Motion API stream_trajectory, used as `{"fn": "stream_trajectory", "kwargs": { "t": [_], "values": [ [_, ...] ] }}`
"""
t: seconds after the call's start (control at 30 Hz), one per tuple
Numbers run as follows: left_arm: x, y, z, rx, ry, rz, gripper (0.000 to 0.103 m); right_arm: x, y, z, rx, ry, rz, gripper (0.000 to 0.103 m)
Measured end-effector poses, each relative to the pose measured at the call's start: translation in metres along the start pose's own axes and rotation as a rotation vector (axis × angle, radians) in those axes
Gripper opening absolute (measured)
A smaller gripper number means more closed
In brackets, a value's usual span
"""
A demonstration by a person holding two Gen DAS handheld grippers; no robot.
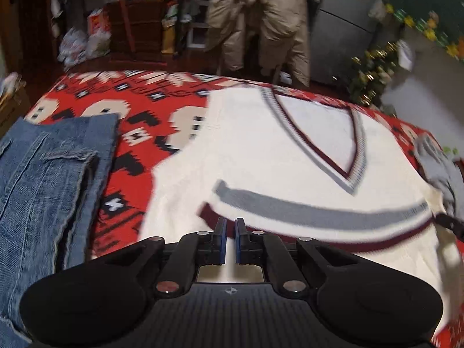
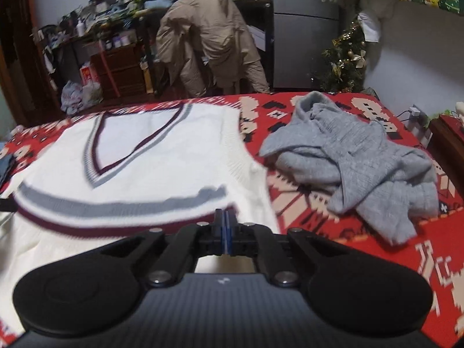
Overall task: Fold clothes
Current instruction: 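Close both grippers on the vest hem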
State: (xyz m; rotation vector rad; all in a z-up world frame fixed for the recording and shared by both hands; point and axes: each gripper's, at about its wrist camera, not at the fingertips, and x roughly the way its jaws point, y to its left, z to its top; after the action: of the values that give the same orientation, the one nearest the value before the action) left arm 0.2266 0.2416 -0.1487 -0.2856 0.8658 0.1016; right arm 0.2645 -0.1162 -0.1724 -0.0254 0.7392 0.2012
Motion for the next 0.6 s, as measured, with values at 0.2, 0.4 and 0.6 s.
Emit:
{"fn": "stream_trajectory", "kwargs": {
  "t": [0.2, 0.4, 0.6],
  "values": [
    [0.013, 0.032, 0.022, -0.117, -0.014, -0.061, 0.006, 0.025, -0.028, 0.009, 0.043, -0.023, 0.022, 0.0],
    [0.03, 0.037, 0.041, -0.075, 0.012, -0.105, 0.005, 0.023, -0.033, 0.024, 0.064, -0.012, 0.044, 0.0],
    [0.033, 0.038, 0.062, -0.039, 0.029, -0.065, 0.007, 0.026, -0.04, 0.034, 0.09, 0.025, 0.084, 0.007]
  ]
}}
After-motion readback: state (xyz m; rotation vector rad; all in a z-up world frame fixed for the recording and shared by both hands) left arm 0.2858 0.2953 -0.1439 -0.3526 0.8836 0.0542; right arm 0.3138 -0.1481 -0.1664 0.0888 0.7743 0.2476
